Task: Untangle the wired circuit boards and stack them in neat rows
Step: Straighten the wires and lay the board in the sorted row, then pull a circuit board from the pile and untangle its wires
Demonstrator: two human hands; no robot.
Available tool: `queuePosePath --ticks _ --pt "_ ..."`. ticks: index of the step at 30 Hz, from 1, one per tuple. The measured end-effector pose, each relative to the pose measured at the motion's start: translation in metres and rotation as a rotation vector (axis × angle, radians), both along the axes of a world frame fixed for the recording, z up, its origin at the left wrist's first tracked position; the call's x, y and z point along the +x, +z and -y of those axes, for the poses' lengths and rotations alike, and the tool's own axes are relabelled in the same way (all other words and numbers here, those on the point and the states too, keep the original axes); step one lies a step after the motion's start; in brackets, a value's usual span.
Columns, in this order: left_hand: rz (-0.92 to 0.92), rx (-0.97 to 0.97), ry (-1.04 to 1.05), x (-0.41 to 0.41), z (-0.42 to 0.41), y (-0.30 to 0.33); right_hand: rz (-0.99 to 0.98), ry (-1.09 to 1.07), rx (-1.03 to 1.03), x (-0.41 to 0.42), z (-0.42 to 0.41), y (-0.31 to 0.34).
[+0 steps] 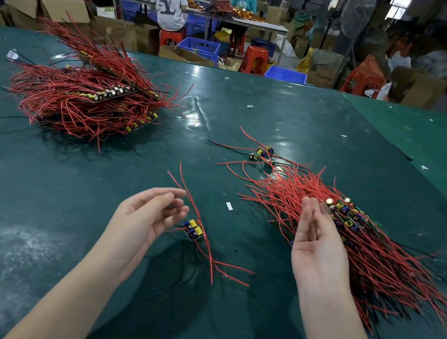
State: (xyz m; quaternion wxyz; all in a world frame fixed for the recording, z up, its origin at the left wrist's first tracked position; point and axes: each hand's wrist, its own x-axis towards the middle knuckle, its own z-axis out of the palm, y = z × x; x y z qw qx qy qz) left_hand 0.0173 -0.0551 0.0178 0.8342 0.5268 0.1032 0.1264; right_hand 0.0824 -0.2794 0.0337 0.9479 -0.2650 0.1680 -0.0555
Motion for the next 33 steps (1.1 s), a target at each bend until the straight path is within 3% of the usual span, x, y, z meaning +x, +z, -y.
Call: queuePosePath --ticks 3,9,12,17,20,22,28,33 --pt "-0.084 0.248 0.066 0.002 -0.008 -0.003 -0.028 0.024 0.043 0.000 0.001 0.001" --pt "-0.207 1.239 0.061 -0.002 -0.006 -0.018 -0.044 0.162 0.024 -0.003 -0.003 0.003" --pt "-0.241 1.425 0.001 -0.002 -0.002 -0.022 -0.046 0.306 -0.113 -0.007 -0.011 -0.001" --pt "-0.163 1.356 0.039 -0.005 0.004 -0.018 0.093 0.576 -0.610 -0.018 -0.029 -0.010" --pt "-0.045 1.306 0.098 -0.005 0.008 -0.019 0.164 0.593 -0.980 -0.022 -0.038 -0.017" --pt "0.053 1.293 0.112 -0.005 0.011 -0.018 0.171 0.621 -1.101 -0.023 -0.041 -0.019" --pt "0.239 1.239 0.060 -0.007 0.013 -0.015 0.186 0.923 -0.752 -0.026 -0.042 -0.014" --pt "0.101 0.940 -0.087 -0.008 0.015 -0.013 0.271 0.934 -0.732 -0.027 -0.040 -0.015"
